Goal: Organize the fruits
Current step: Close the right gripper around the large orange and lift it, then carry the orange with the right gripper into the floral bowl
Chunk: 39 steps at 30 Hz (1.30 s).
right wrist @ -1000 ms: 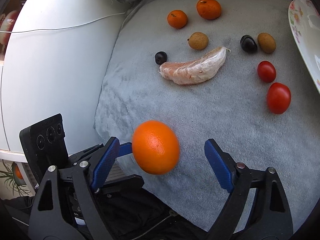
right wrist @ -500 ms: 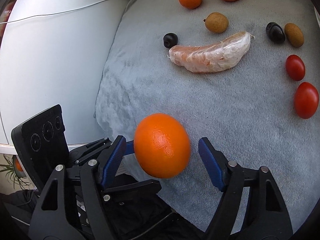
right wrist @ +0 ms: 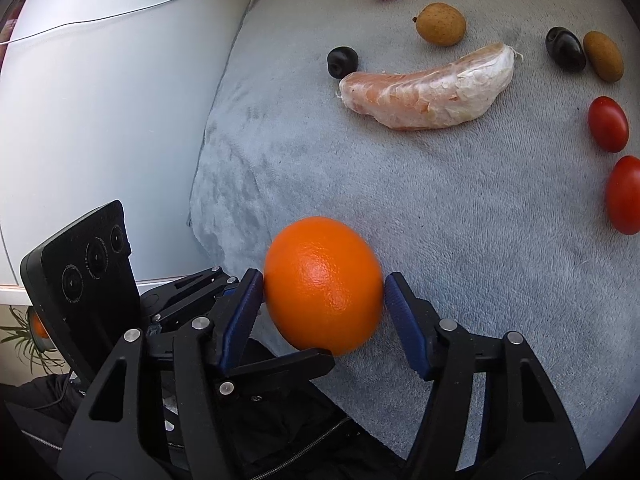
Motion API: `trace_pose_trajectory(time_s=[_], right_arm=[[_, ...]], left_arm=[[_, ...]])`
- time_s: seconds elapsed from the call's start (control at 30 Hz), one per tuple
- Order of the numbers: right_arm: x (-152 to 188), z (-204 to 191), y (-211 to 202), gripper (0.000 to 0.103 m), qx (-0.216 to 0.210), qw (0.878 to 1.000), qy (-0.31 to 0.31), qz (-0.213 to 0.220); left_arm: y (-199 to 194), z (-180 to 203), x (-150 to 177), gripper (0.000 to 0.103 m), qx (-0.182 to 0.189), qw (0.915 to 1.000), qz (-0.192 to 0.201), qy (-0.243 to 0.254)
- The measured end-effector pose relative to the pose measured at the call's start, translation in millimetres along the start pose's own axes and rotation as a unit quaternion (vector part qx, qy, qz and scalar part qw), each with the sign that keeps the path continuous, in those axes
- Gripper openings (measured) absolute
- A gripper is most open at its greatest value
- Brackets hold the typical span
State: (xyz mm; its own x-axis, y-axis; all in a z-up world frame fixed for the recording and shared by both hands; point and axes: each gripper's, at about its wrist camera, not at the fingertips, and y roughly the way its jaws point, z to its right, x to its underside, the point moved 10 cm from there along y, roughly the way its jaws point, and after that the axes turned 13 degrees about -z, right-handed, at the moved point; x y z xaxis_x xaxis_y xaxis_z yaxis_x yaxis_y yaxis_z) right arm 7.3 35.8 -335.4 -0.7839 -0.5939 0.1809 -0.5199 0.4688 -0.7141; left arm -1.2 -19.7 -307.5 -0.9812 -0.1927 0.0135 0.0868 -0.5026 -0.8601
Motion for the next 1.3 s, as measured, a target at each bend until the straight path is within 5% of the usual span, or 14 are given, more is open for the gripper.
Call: trace_pose_trajectory(time_s=[0.5, 1.3], right_arm=[[1.8, 6.7, -38.8, 0.066, 0.004, 0.999, 0.009, 0.05], [3.2, 83.3, -153.6, 0.066, 0.023, 0.986, 0.073, 0.147]], left_arm=[[-5.2, 32.0, -18.1, 0.064, -0.009, 0.999, 0.016, 0.041], [27.0, 135.6, -93.6, 0.065, 0.006, 0.9905, 0.008, 0.137]])
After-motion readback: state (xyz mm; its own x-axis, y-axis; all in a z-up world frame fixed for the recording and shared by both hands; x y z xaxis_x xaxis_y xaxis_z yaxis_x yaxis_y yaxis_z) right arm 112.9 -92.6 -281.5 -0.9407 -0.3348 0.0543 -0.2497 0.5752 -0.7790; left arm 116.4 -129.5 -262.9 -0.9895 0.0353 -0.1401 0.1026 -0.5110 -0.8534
